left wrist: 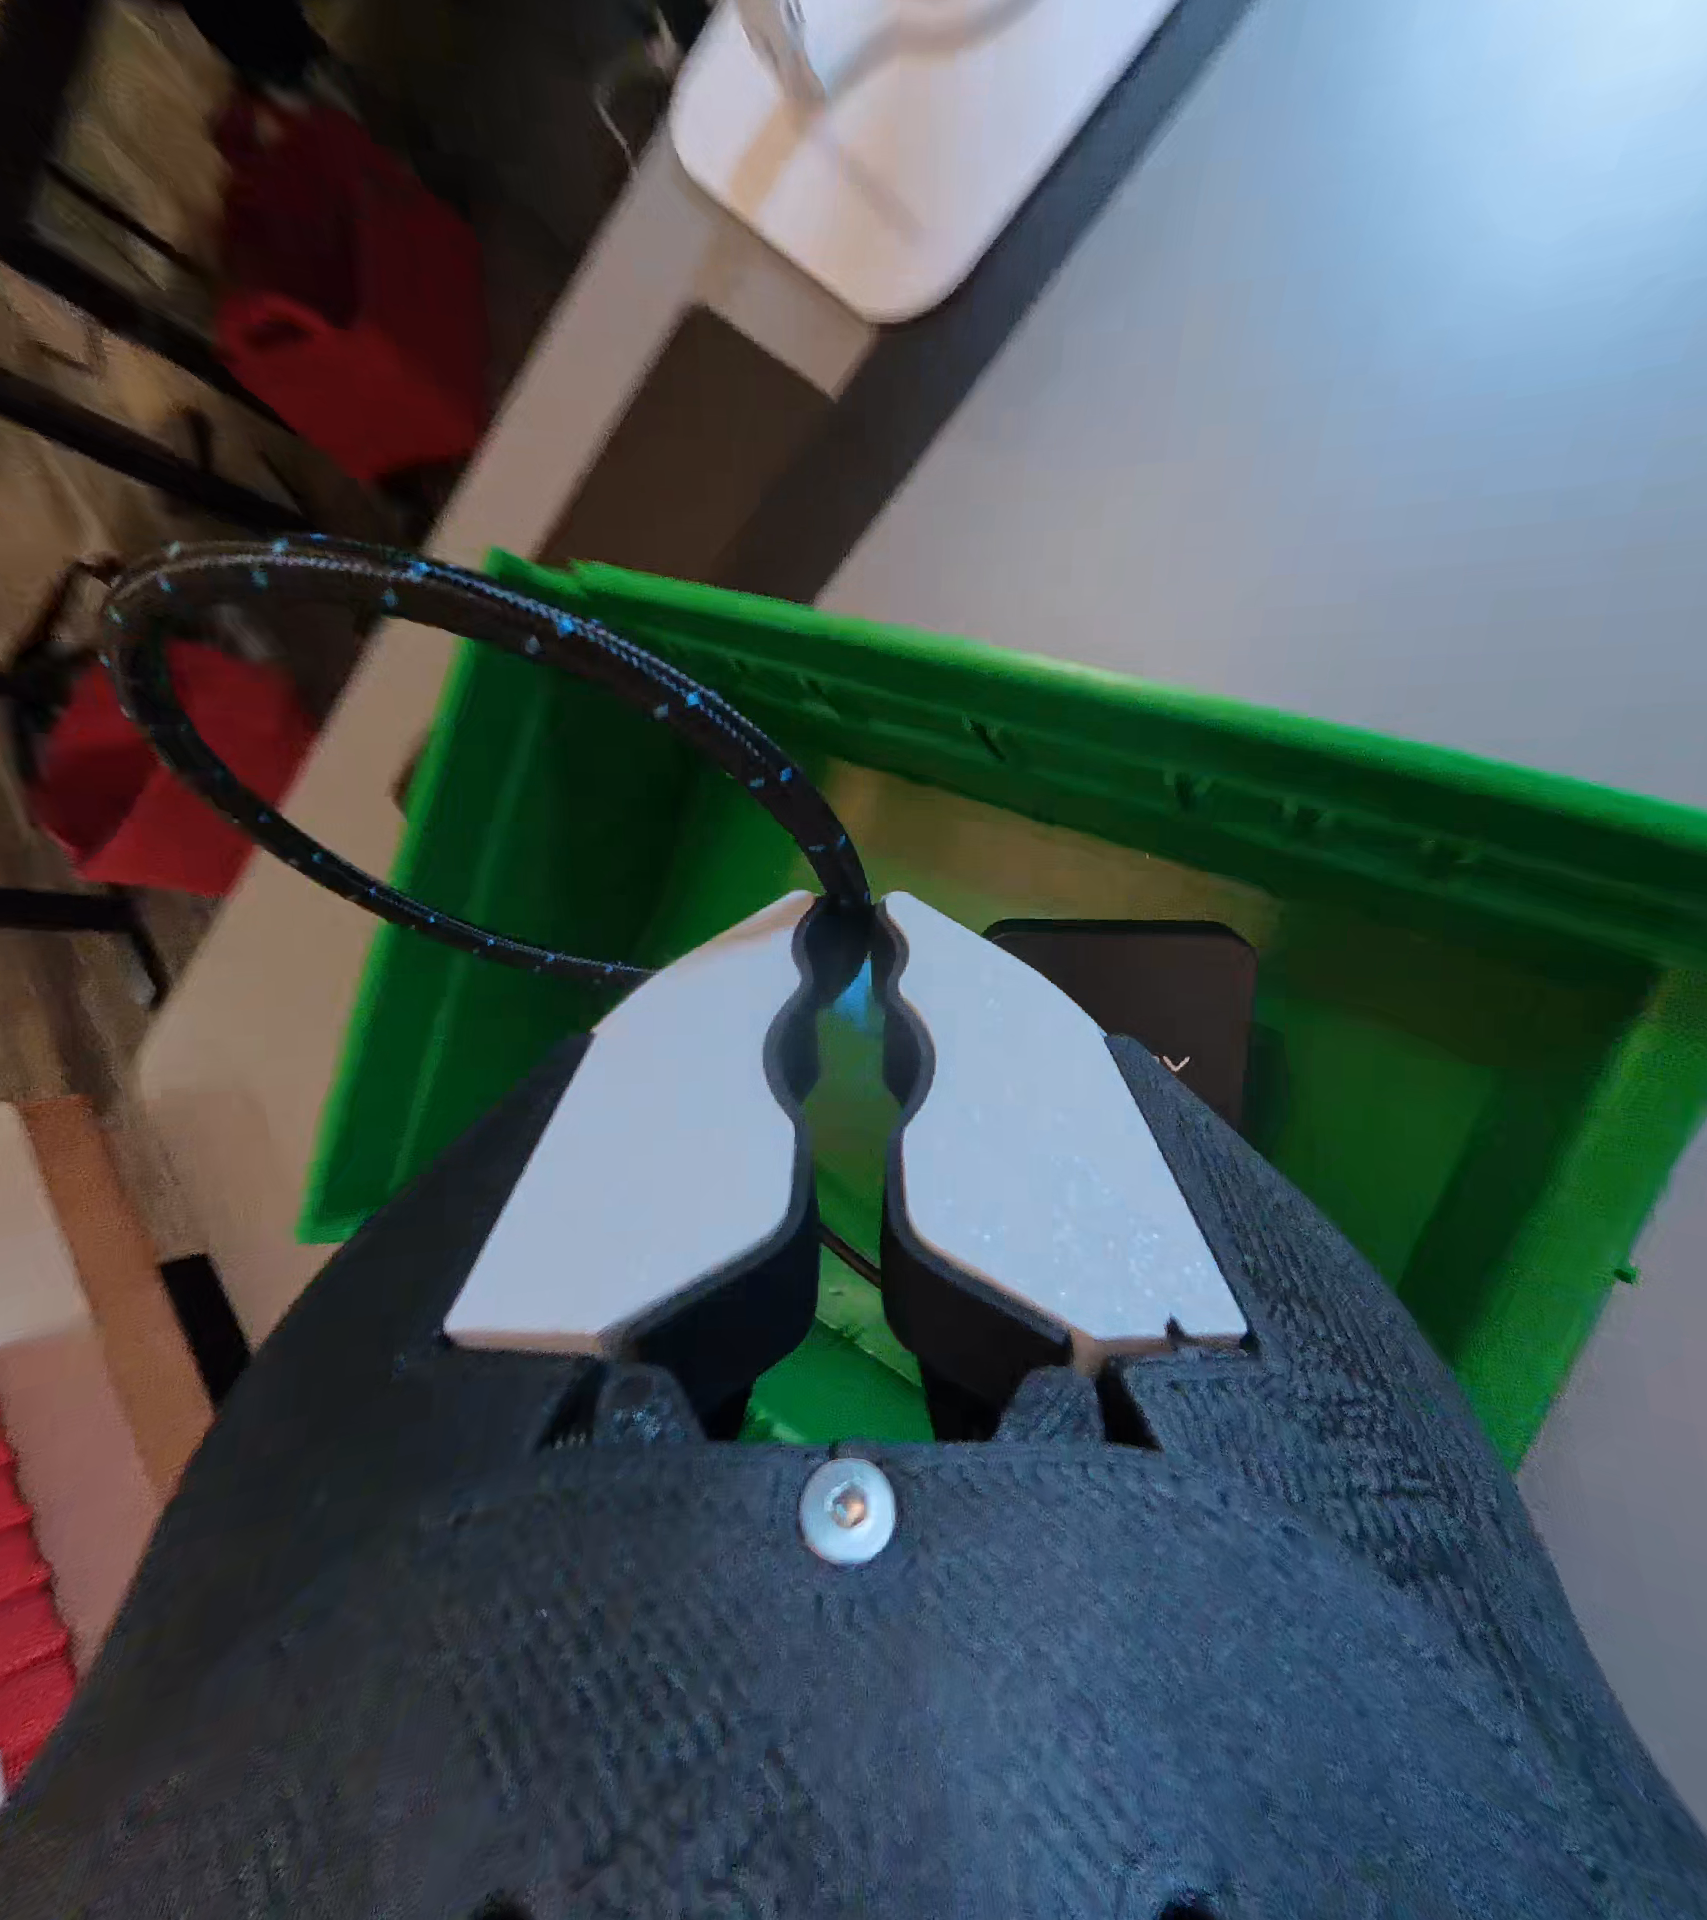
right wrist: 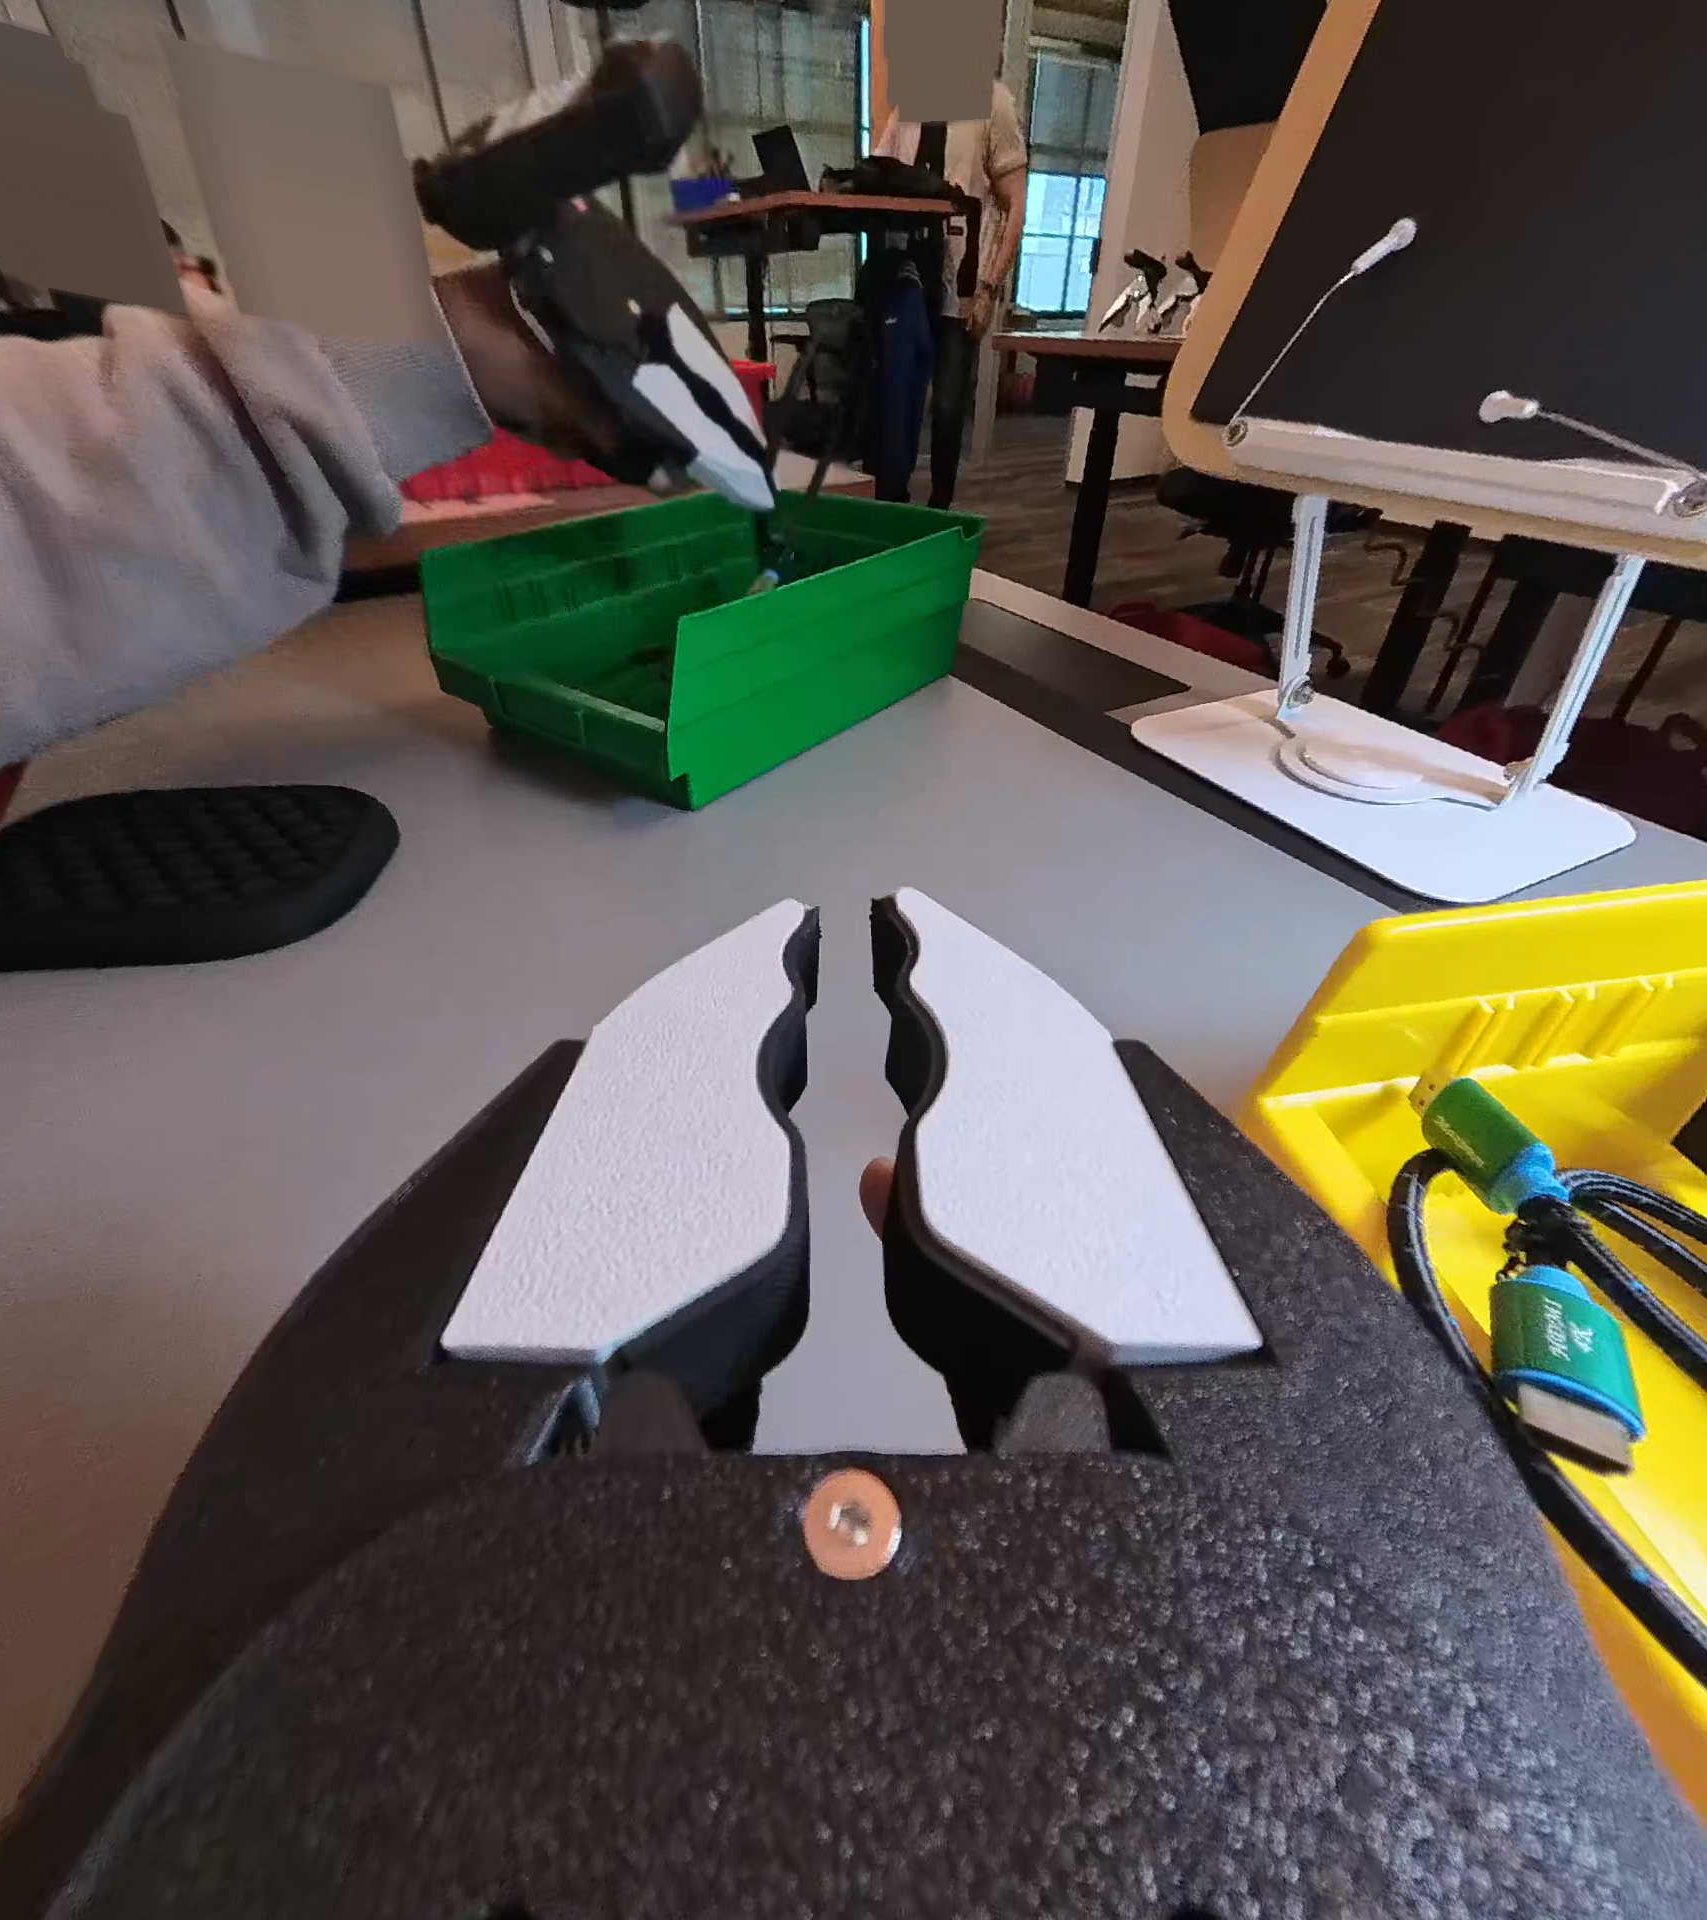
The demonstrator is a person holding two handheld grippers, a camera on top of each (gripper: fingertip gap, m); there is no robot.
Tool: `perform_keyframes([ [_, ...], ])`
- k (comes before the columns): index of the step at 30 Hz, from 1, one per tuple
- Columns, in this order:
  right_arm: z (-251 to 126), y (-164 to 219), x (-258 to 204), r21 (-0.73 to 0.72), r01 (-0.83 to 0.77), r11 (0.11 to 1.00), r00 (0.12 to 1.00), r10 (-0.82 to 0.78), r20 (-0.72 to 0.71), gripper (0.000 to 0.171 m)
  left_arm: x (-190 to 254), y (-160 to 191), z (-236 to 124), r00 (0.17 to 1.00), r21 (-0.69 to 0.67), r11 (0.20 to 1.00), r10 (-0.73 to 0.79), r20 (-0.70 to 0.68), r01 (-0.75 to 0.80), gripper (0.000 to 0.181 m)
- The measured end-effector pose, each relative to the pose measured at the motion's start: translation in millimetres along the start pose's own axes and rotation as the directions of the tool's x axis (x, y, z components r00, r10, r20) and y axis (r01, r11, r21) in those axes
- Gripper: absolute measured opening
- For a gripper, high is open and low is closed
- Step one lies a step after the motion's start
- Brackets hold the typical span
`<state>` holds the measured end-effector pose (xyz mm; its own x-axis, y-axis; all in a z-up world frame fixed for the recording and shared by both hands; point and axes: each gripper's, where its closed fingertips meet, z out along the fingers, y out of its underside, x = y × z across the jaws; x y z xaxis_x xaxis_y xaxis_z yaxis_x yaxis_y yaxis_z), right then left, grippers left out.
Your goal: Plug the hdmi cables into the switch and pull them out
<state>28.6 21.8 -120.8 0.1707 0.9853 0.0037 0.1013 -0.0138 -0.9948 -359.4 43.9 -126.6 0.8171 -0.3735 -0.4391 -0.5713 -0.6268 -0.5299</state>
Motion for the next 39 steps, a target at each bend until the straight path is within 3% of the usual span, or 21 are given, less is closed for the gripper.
perform_keyframes([
  [6, 11.2, -4.3, -20.1, -0.01, -0.032, 0.999, 0.999, 0.033, 0.04, 0.017, -0.3, -78.8, -111.7, 0.998, 0.381, 0.922, 0.045, 0.051, -0.061, 0.007],
  [11, 37.2, -32.3, -62.3, 0.009, -0.171, 0.985, 0.967, 0.166, 0.195, 0.034, 63.5, -139.6, -182.6, 0.986, 0.642, 0.756, 0.166, -0.001, -0.126, 0.007],
  [14, 54.1, -55.1, -94.3, 0.028, -0.309, 0.951, 0.88, 0.275, 0.386, 0.039, 123.5, -164.8, -206.6, 0.955, 0.776, 0.622, 0.279, -0.096, -0.103, 0.007],
  [16, 60.2, -62.3, -112.0, -0.011, -0.408, 0.913, 0.768, 0.349, 0.537, 0.05, 159.5, -175.8, -219.5, 0.922, 0.849, 0.528, 0.34, -0.185, -0.025, 0.007],
  [18, 50.8, -74.9, -132.6, -0.105, -0.557, 0.824, 0.534, 0.452, 0.714, 0.063, 181.2, -182.2, -219.9, 0.911, 0.879, 0.476, 0.354, -0.212, 0.02, 0.008],
  [19, 47.1, -77.9, -137.1, -0.129, -0.596, 0.793, 0.468, 0.473, 0.746, 0.067, 191.0, -183.2, -216.0, 0.907, 0.885, 0.465, 0.366, -0.206, 0.014, 0.008],
  [22, 50.8, -64.7, -142.0, -0.142, -0.576, 0.805, 0.509, 0.489, 0.708, 0.076, 220.9, -182.4, -200.7, 0.879, 0.89, 0.456, 0.419, -0.228, 0.014, 0.007],
  [26, 59.3, -50.2, -144.3, -0.206, -0.642, 0.738, 0.436, 0.573, 0.694, 0.082, 246.1, -186.8, -188.4, 0.858, 0.903, 0.422, 0.433, -0.276, 0.077, 0.007],
  [28, 67.6, -38.1, -140.1, -0.17, -0.604, 0.779, 0.528, 0.55, 0.647, 0.048, 255.1, -184.5, -174.8, 0.863, 0.892, 0.452, 0.437, -0.253, 0.033, 0.007],
  [30, 73.0, -26.7, -134.4, -0.177, -0.574, 0.8, 0.582, 0.55, 0.599, 0.028, 257.7, -180.4, -164.1, 0.875, 0.874, 0.486, 0.424, -0.234, -0.002, 0.007],
  [32, 77.5, -19.3, -129.2, -0.167, -0.578, 0.798, 0.615, 0.561, 0.554, 0.022, 257.2, -175.2, -153.1, 0.883, 0.846, 0.533, 0.399, -0.247, -0.004, 0.008],
  [35, 78.3, -16.3, -117.8, -0.124, -0.634, 0.764, 0.616, 0.595, 0.516, 0.017, 254.0, -165.3, -140.6, 0.891, 0.78, 0.626, 0.339, -0.301, 0.025, 0.036],
  [39, 70.7, -23.9, -93.4, -0.046, -0.704, 0.708, 0.607, 0.635, 0.477, 0.014, 264.6, -147.8, -146.1, 0.902, 0.788, 0.589, 0.418, -0.107, -0.179, 0.046],
])
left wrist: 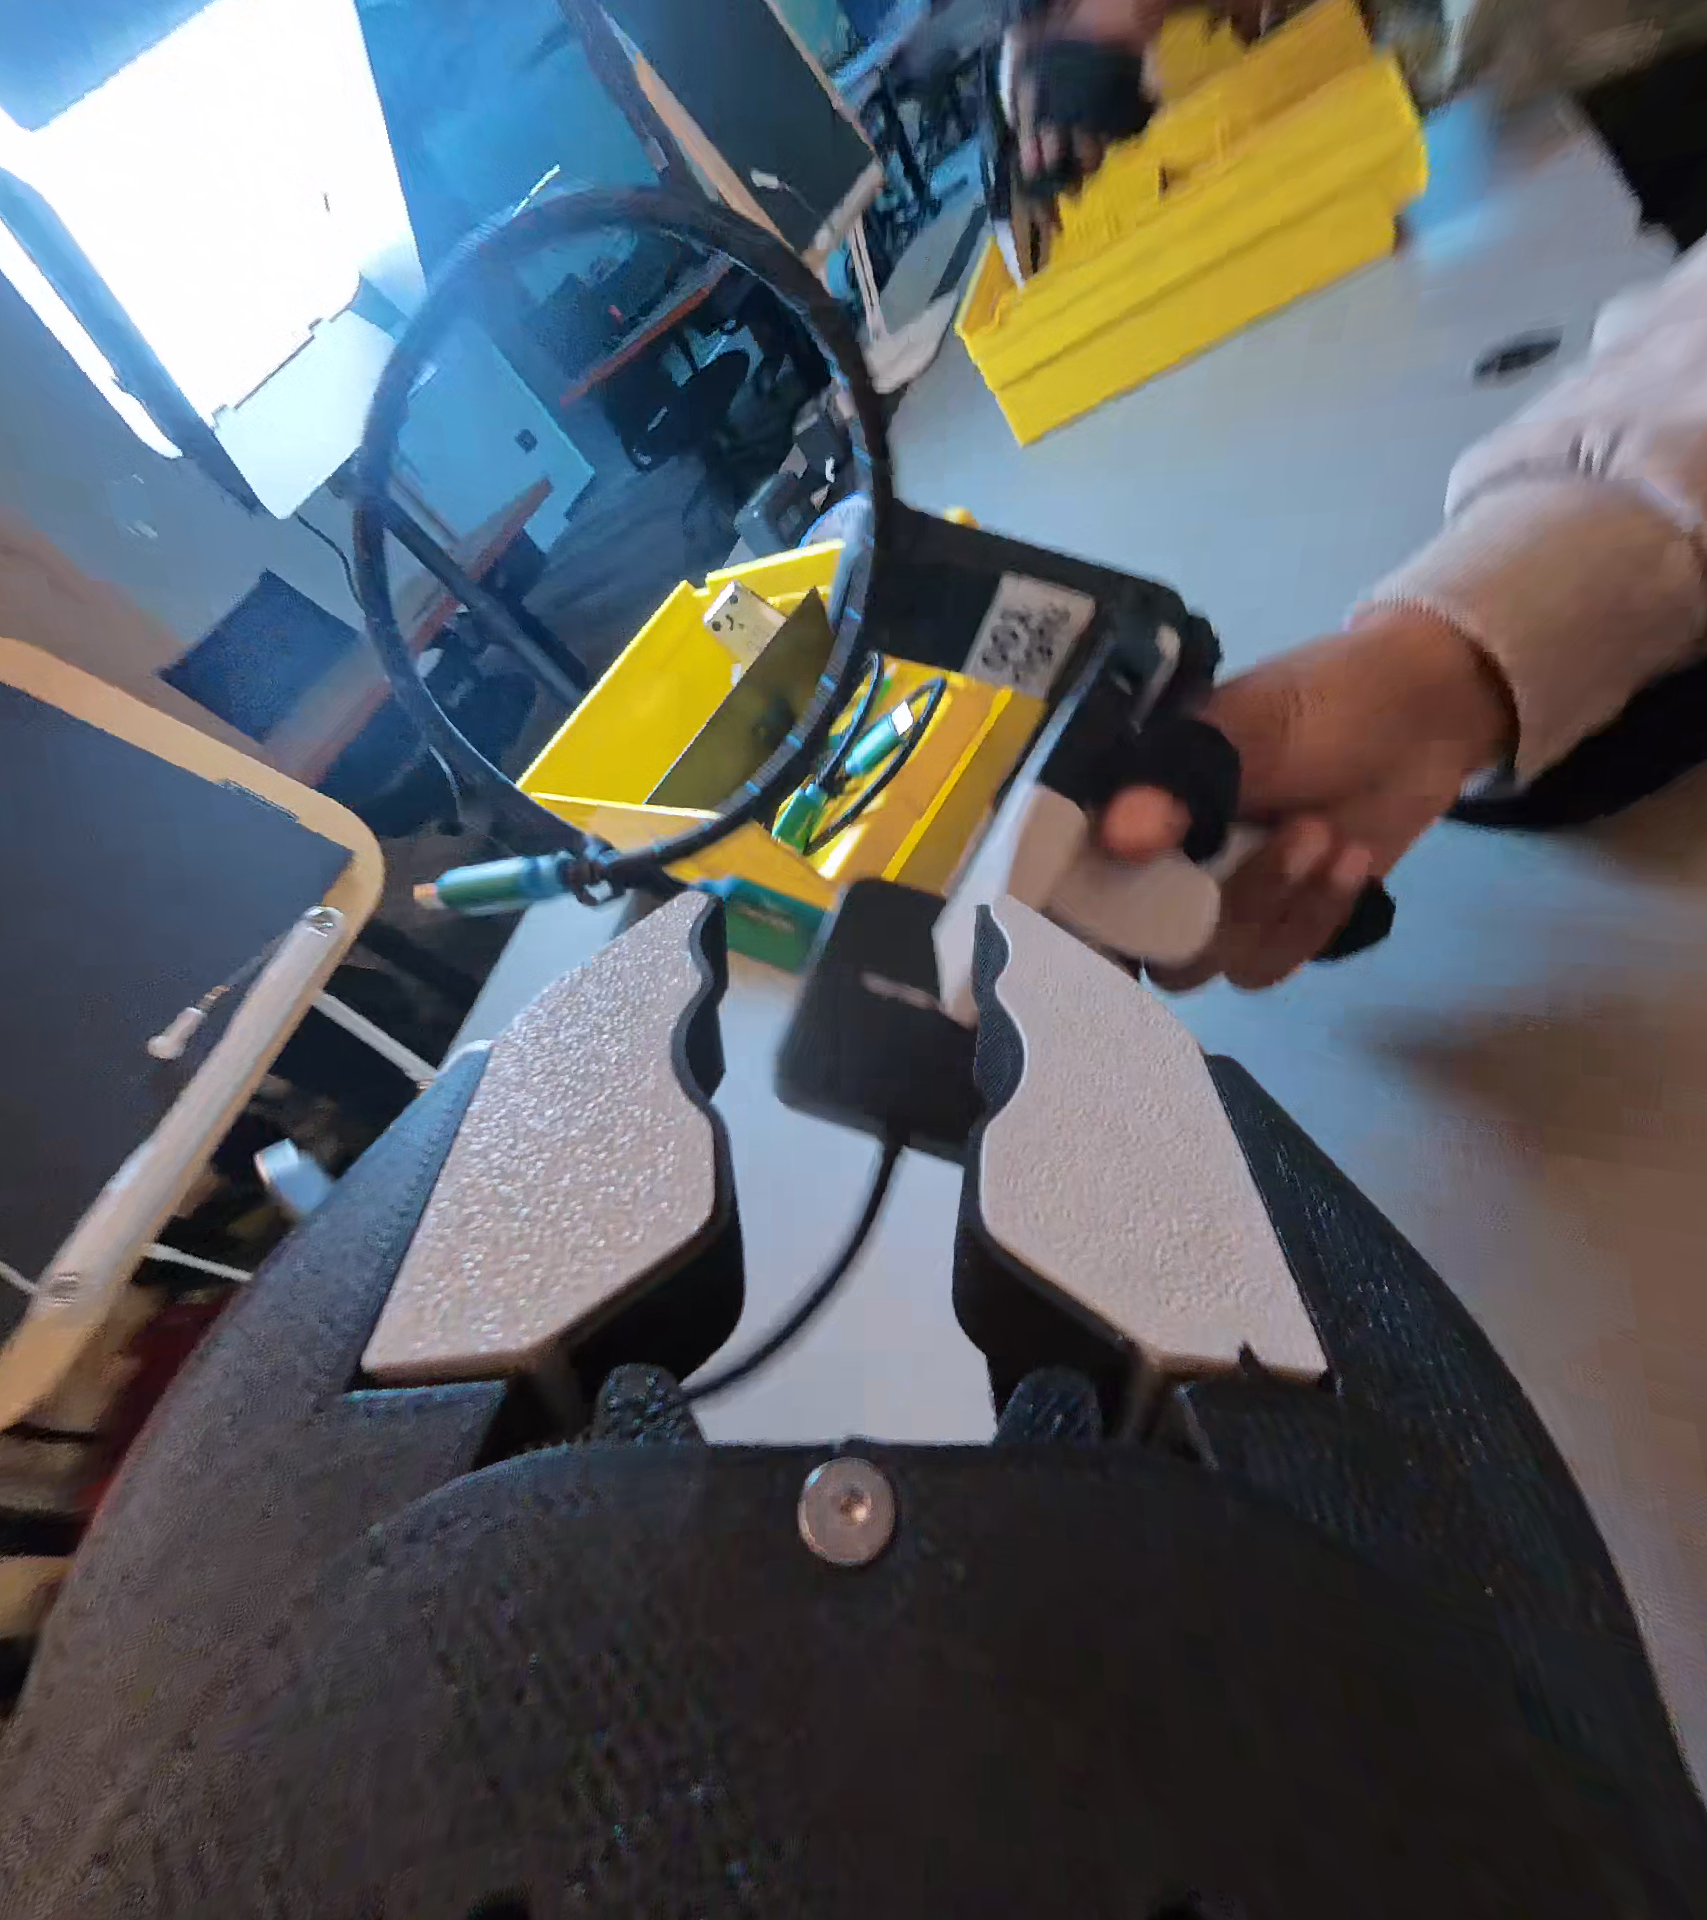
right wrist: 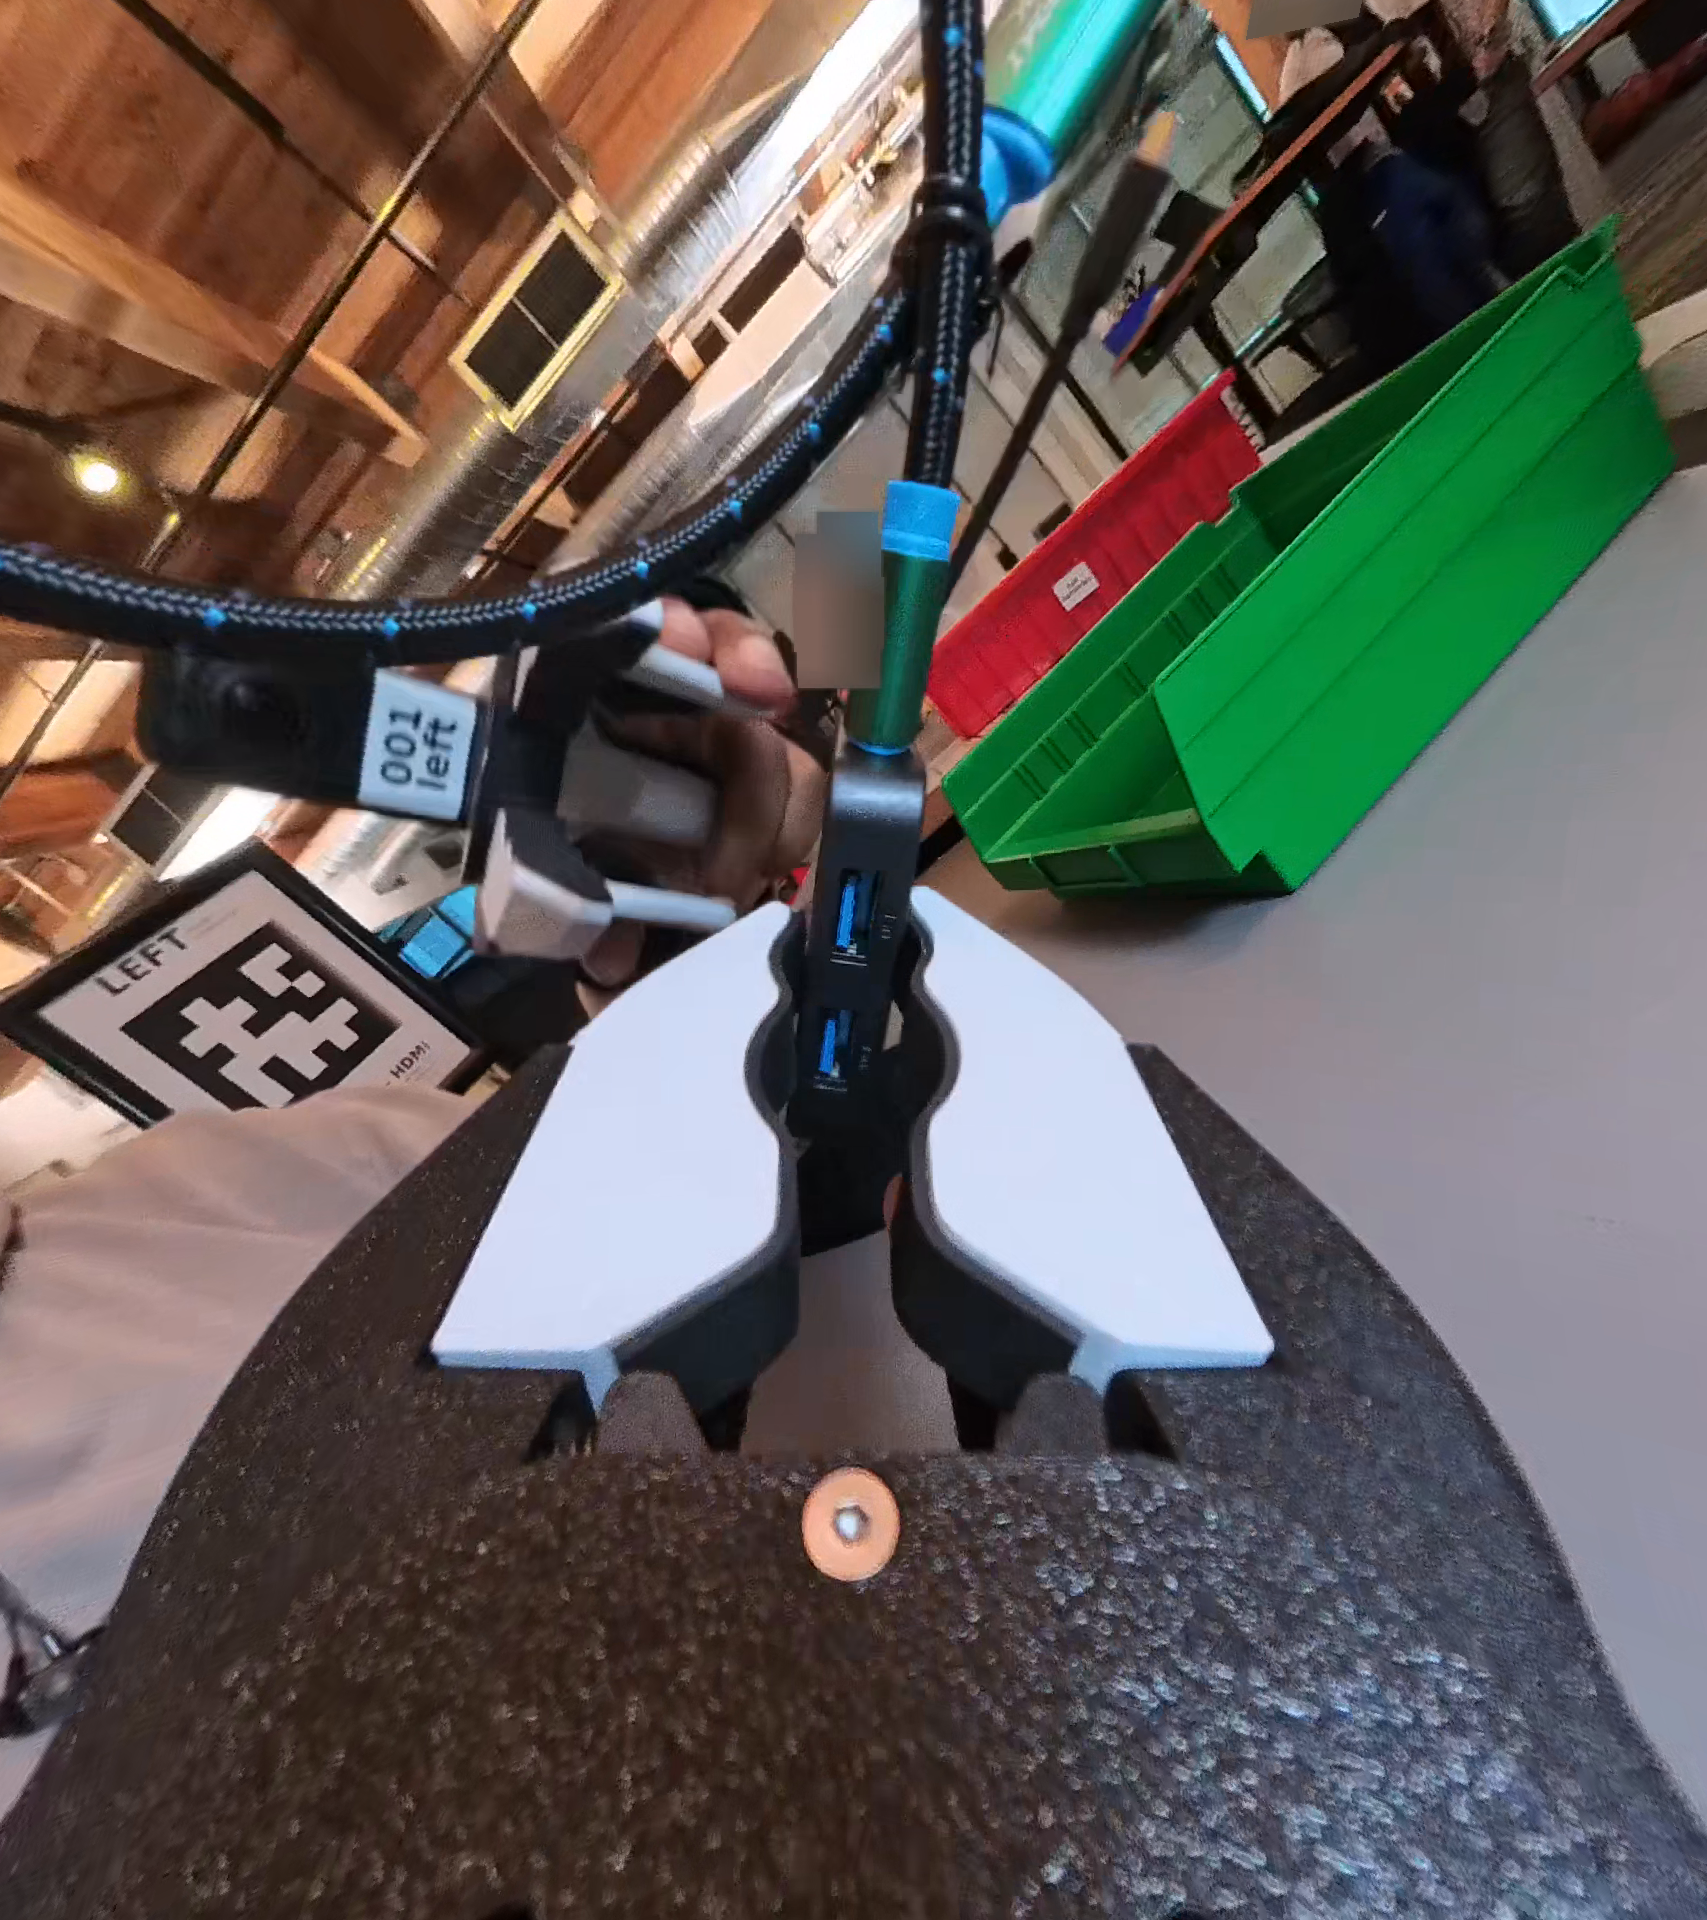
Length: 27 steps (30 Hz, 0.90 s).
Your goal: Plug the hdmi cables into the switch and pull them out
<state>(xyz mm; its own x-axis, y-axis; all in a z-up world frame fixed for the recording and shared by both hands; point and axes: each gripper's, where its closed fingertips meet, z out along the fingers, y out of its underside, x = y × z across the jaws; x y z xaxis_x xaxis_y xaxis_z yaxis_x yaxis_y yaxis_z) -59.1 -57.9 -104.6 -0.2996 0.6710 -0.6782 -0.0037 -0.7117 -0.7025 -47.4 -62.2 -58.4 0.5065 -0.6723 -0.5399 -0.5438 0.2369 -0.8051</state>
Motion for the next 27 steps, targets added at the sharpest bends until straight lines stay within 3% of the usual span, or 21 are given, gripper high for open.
perform_keyframes([
  [4, -5.6, -14.4, 8.6, 0.068, -0.019, 0.998, 0.996, 0.025, -0.083, 0.015, 18.9, 27.9, 14.3, 0.945, -0.17, 0.939, 0.317, 0.084, -0.3, 0.043],
  [5, -5.5, -15.6, 8.7, 0.078, -0.021, 0.997, 0.995, 0.029, -0.1, 0.015, 16.8, 38.1, 19.3, 0.893, -0.241, 0.885, 0.435, 0.117, -0.399, 0.04],
  [7, -3.9, -16.5, 7.8, 0.084, -0.029, 0.996, 0.991, 0.039, -0.128, 0.016, 4.8, 49.3, 26.2, 0.712, -0.363, 0.723, 0.675, 0.194, -0.587, 0.038],
  [8, -3.8, -17.2, 6.9, 0.085, -0.025, 0.996, 0.99, 0.037, -0.139, 0.016, 2.2, 48.0, 28.6, 0.643, -0.372, 0.679, 0.729, 0.235, -0.633, 0.036],
  [11, -4.0, -19.9, -1.8, 0.064, 0.014, 0.998, 0.992, -0.006, -0.129, 0.022, -4.7, 38.4, 27.5, 0.578, -0.328, 0.675, 0.737, 0.351, -0.661, 0.026],
  [12, -3.7, -20.1, -7.9, 0.048, 0.033, 0.998, 0.994, -0.028, -0.105, 0.027, -6.0, 34.6, 24.9, 0.597, -0.294, 0.697, 0.714, 0.366, -0.654, 0.021],
  [15, -1.9, -21.5, -30.6, 0.014, 0.067, 0.998, 0.998, -0.068, 0.016, 0.039, -5.5, 21.7, 15.2, 0.771, -0.105, 0.849, 0.517, 0.372, -0.518, 0.021],
  [17, -3.5, -19.7, -46.0, -0.016, 0.156, 0.988, 0.984, -0.154, 0.091, 0.039, -5.0, 11.9, 5.8, 0.89, 0.057, 0.936, 0.31, 0.333, -0.347, 0.014],
  [19, -9.6, -21.2, -49.3, -0.031, 0.284, 0.958, 0.957, -0.281, 0.073, 0.038, -14.8, 3.8, -7.1, 0.956, 0.195, 0.97, 0.084, 0.282, -0.142, 0.014],
  [22, -21.6, -26.0, -29.9, -0.099, 0.451, 0.887, 0.887, -0.458, -0.056, 0.038, -27.2, -7.9, -27.8, 0.974, 0.397, 0.906, -0.202, 0.103, 0.146, 0.014],
  [25, -34.2, -35.6, -14.2, -0.211, 0.677, 0.705, 0.682, -0.709, -0.18, 0.037, -33.5, -5.1, -39.4, 0.92, 0.488, 0.788, -0.38, -0.093, 0.375, 0.014],
  [27, -36.3, -33.1, -8.2, -0.317, 0.749, 0.582, 0.555, -0.812, -0.181, 0.04, -31.0, -3.4, -40.7, 0.883, 0.501, 0.731, -0.425, -0.197, 0.463, 0.014],
])
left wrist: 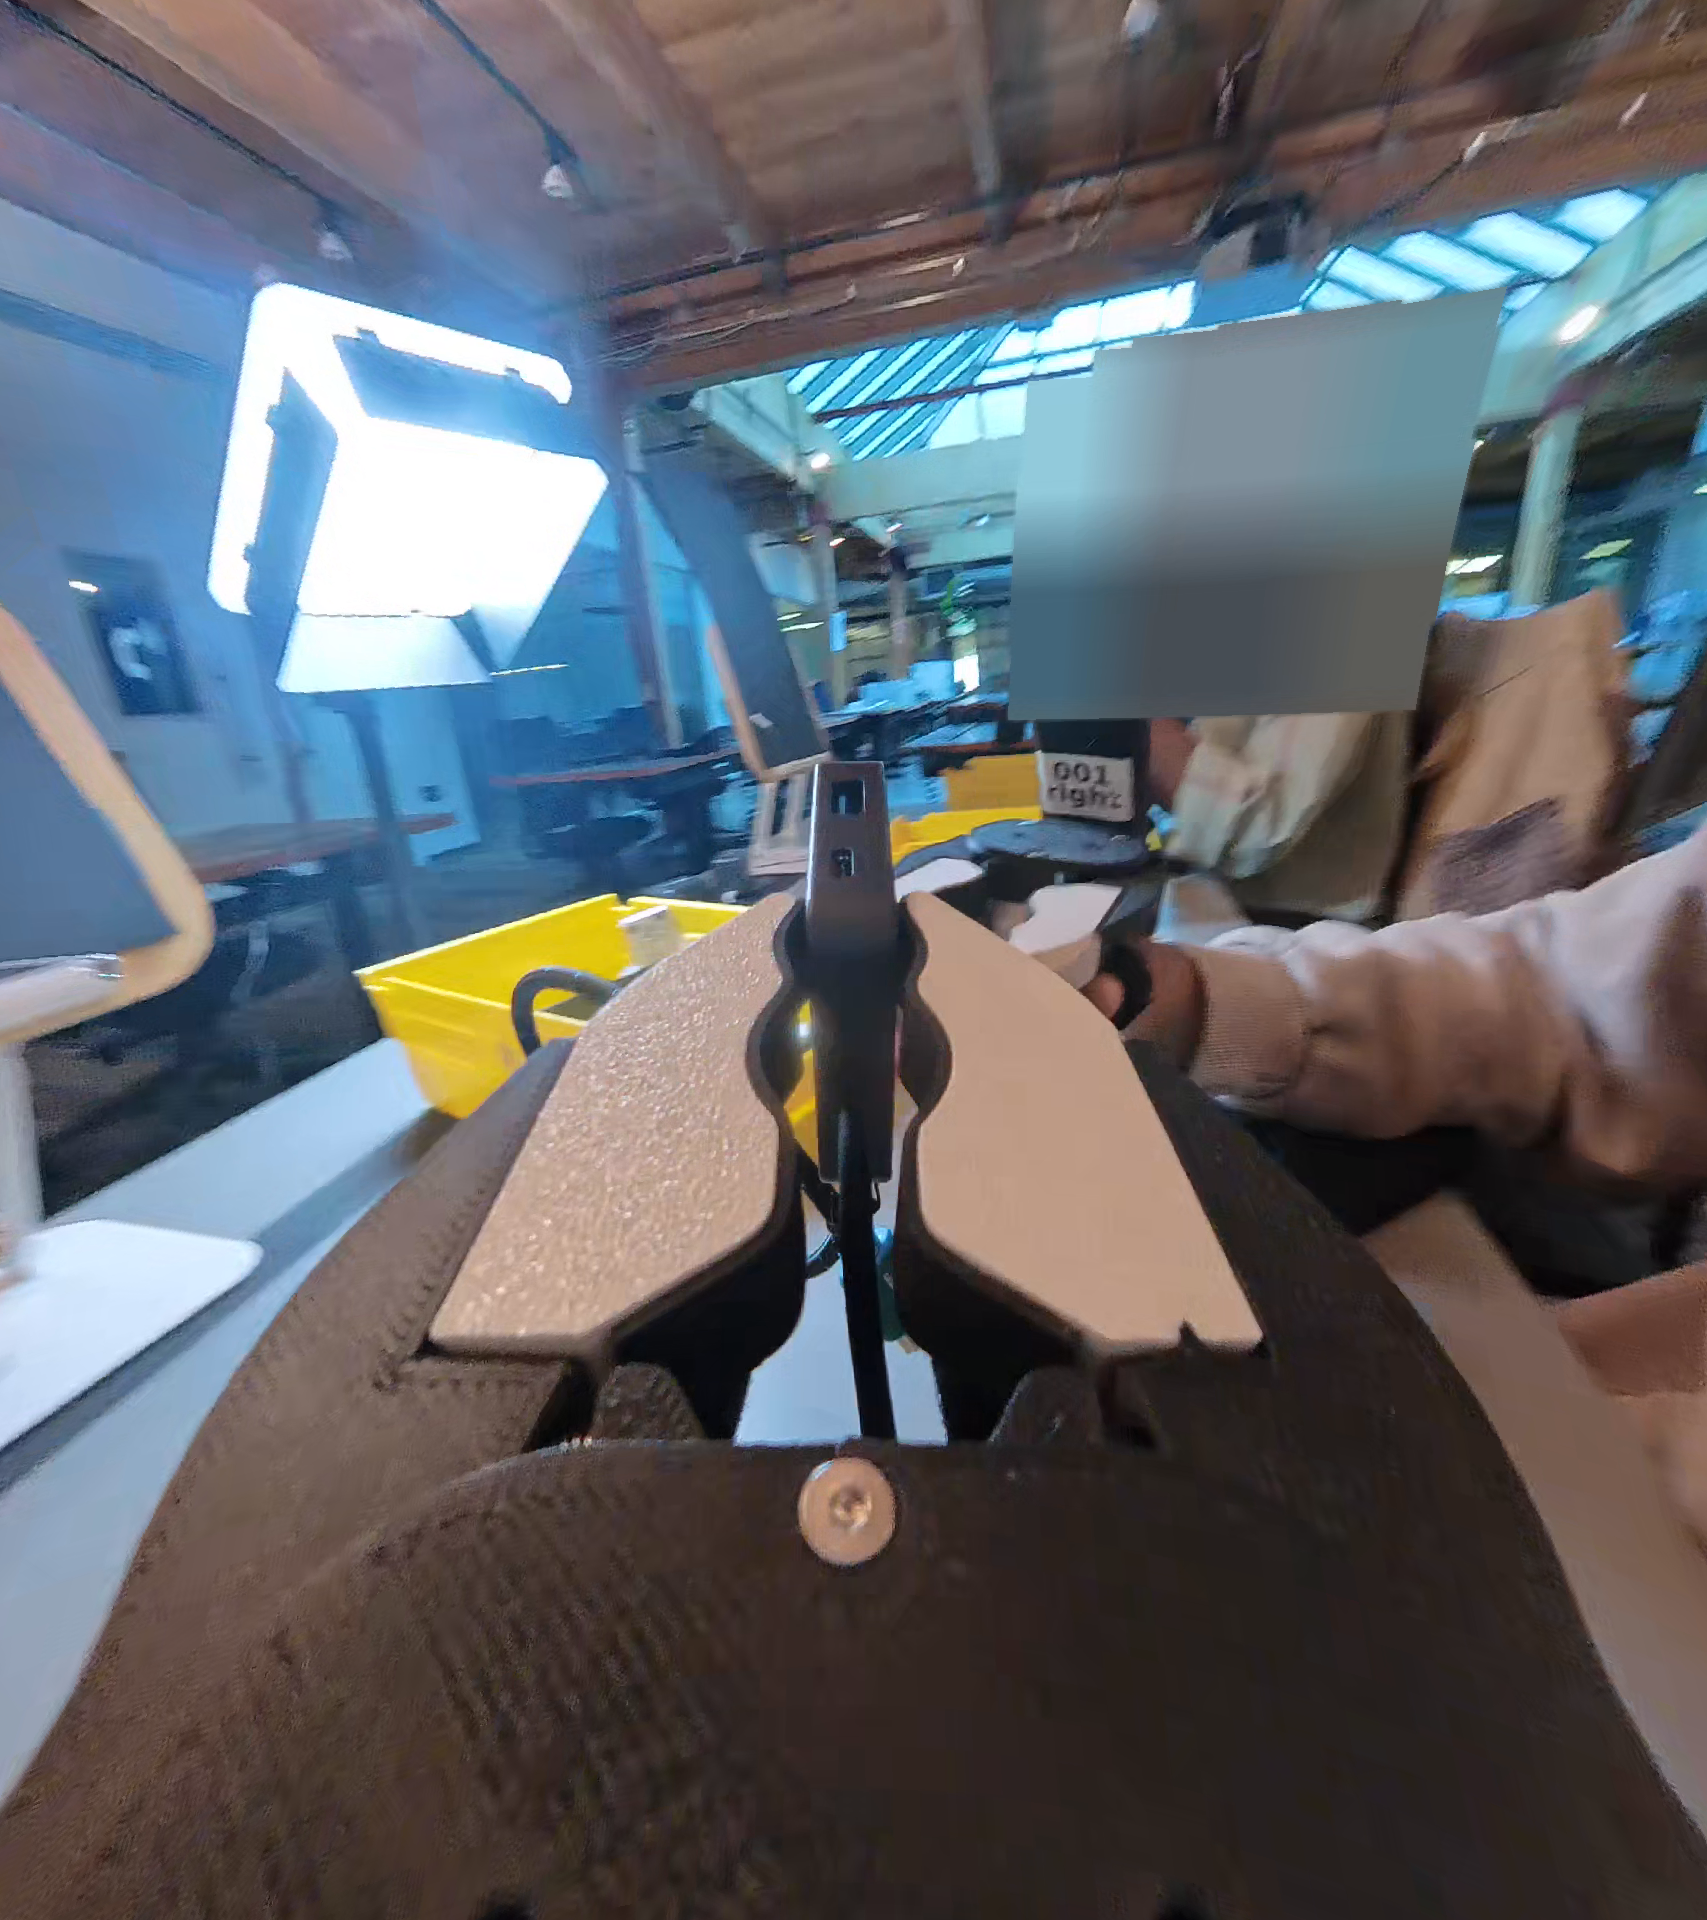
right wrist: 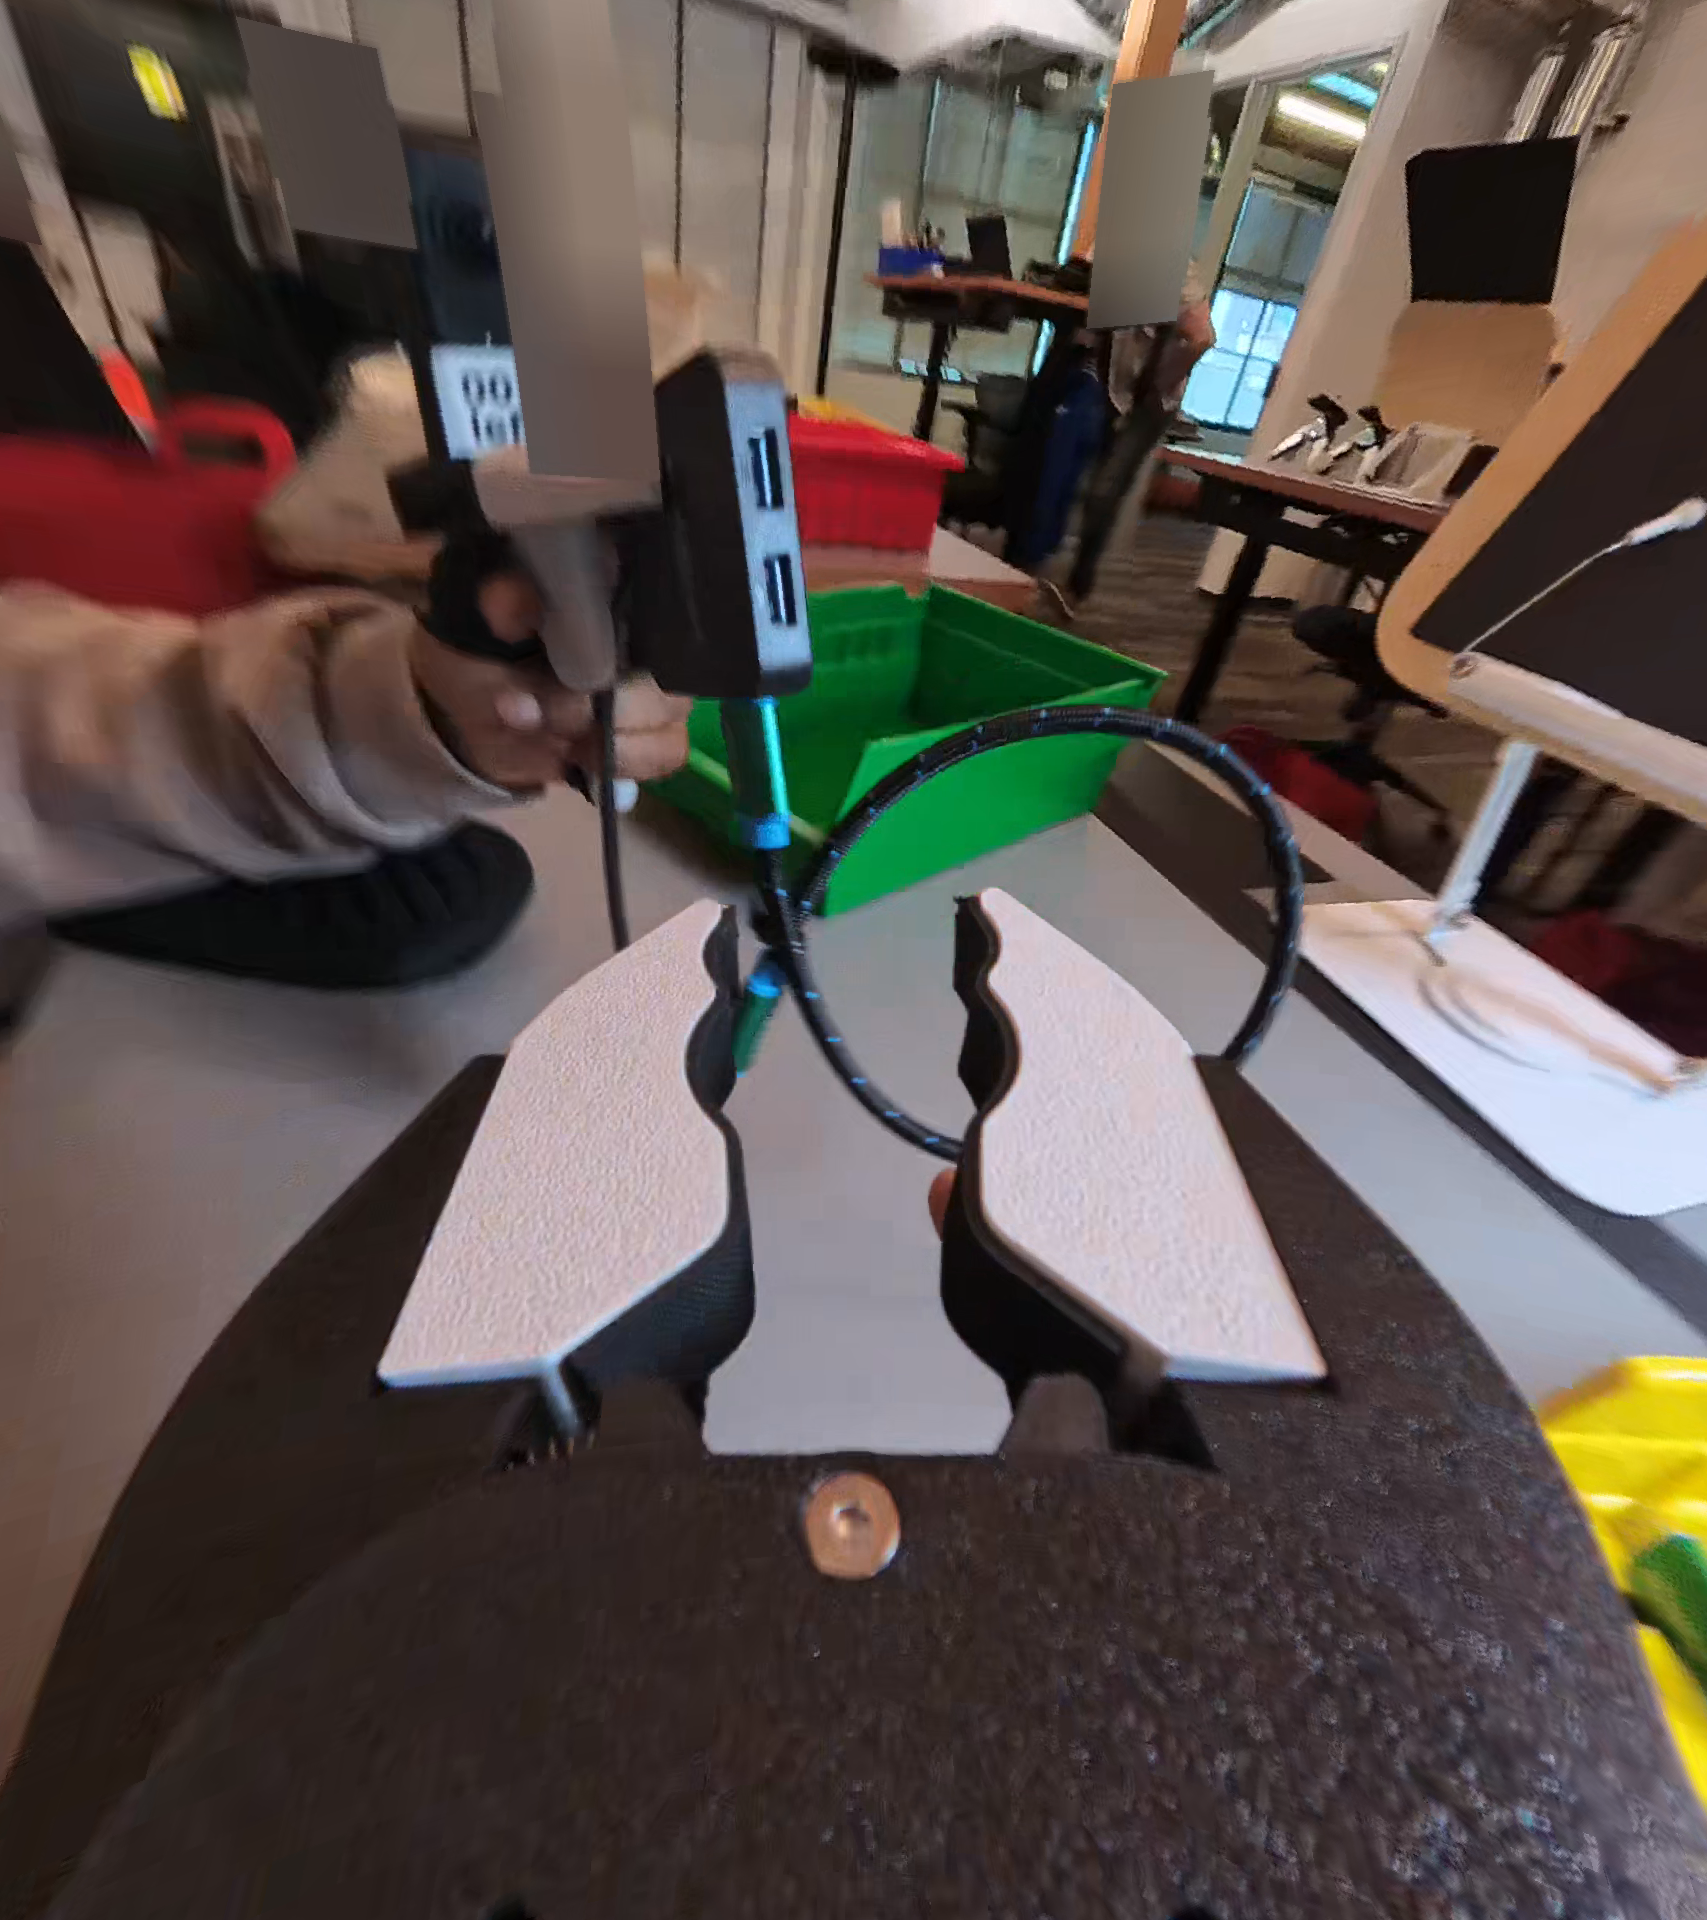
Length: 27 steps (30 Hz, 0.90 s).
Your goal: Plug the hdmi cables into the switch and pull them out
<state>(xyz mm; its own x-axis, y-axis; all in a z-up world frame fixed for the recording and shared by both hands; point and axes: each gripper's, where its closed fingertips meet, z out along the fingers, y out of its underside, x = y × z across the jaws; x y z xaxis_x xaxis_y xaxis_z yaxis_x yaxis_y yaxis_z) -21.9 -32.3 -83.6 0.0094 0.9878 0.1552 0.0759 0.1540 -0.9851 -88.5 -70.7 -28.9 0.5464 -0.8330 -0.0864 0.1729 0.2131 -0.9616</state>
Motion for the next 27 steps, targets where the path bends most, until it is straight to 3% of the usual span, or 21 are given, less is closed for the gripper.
perform_keyframes([
  [4, 13.1, 20.6, -25.5, -0.122, 0.161, 0.979, 0.985, -0.152, 0.081, 0.047, 21.3, 0.7, 6.9, 0.984, 0.056, 0.993, -0.095, -0.148, 0.104, 0.014],
  [8, 21.4, 44.4, -41.2, -0.246, 0.279, 0.928, 0.957, -0.247, 0.153, 0.022, 32.2, 10.6, 12.8, 0.975, 0.042, 0.993, -0.101, -0.2, 0.112, 0.014],
  [12, 9.4, 56.0, -14.4, -0.388, 0.353, 0.851, 0.933, -0.349, 0.082, 0.013, 14.2, 42.9, 2.9, 0.987, -0.182, 0.983, -0.02, -0.159, -0.01, 0.015],
  [14, 0.8, 62.1, 3.9, -0.486, 0.426, 0.763, 0.882, -0.469, 0.037, 0.012, 1.7, 59.0, -2.8, 0.992, -0.306, 0.947, 0.069, -0.11, -0.1, 0.017],
  [19, -1.0, 65.7, 13.7, -0.619, 0.576, 0.534, 0.706, -0.707, 0.046, 0.012, -0.5, 97.4, -3.8, 0.922, -0.55, 0.745, 0.356, -0.152, -0.379, 0.032],
  [22, 1.4, 68.6, 11.5, -0.67, 0.63, 0.393, 0.598, -0.796, 0.095, 0.012, 2.0, 113.4, -2.8, 0.865, -0.613, 0.628, 0.457, -0.207, -0.479, 0.035],
  [25, 4.7, 75.8, 3.5, -0.669, 0.654, 0.355, 0.578, -0.804, 0.139, 0.012, 5.5, 130.9, -8.2, 0.78, -0.64, 0.485, 0.54, -0.317, -0.596, 0.016],
  [27, 5.9, 82.7, -3.9, -0.629, 0.663, 0.405, 0.625, -0.762, 0.168, 0.013, 1.5, 138.0, -13.0, 0.717, -0.645, 0.395, 0.593, -0.365, -0.655, 0.015],
])
